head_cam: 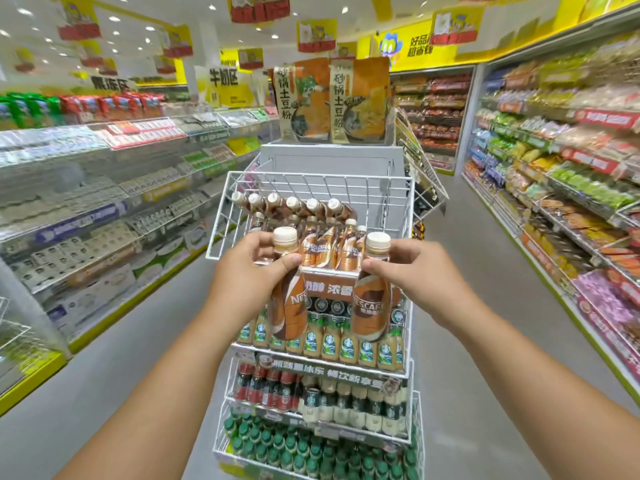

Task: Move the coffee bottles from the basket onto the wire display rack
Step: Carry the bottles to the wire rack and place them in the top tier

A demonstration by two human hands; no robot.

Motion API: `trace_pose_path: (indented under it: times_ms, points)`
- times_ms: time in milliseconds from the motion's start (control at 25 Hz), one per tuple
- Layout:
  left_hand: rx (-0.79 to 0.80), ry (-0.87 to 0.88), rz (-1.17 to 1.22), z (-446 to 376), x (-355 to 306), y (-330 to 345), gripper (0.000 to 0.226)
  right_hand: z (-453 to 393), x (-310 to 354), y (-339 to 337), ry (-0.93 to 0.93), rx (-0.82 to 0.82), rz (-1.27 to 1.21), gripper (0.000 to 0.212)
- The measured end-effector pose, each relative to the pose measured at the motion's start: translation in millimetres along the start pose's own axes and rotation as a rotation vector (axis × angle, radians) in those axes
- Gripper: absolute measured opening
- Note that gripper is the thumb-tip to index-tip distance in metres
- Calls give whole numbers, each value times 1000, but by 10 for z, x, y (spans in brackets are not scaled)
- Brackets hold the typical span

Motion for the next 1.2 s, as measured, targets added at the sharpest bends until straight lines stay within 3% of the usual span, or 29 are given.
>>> trace_pose_path:
  times_ms: [400,560,600,760,960,1200]
  points:
    - [297,137,91,-1935,442,686,47,-1278,-376,59,100,-263,123,18]
    - [380,167,98,-2260,430,878,37,-1550,-586,-20,154,-338,207,56]
    - [396,178,99,-2310,422,912,37,-1617,-652,-34,186,-344,214,55]
    - [428,171,119,-2467,469,1021,37,-1857,-820,-54,268,-356,243,17]
    - [438,155,115,-2526,471,1087,28,-2151,-1201,-39,387,-339,343,32]
    - [463,123,133,-2522,449,1101,29,-2489,-1771,97,528,-277,390,32]
Point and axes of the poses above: each hand's wrist, its own z-axis away from the middle knuckle, its own y-axis out of the palm, x = y × z, the point moved 8 cm from there along -z, towards the middle knuckle, and after that the axes turned 1 degree about -x, right-handed, at the moved point
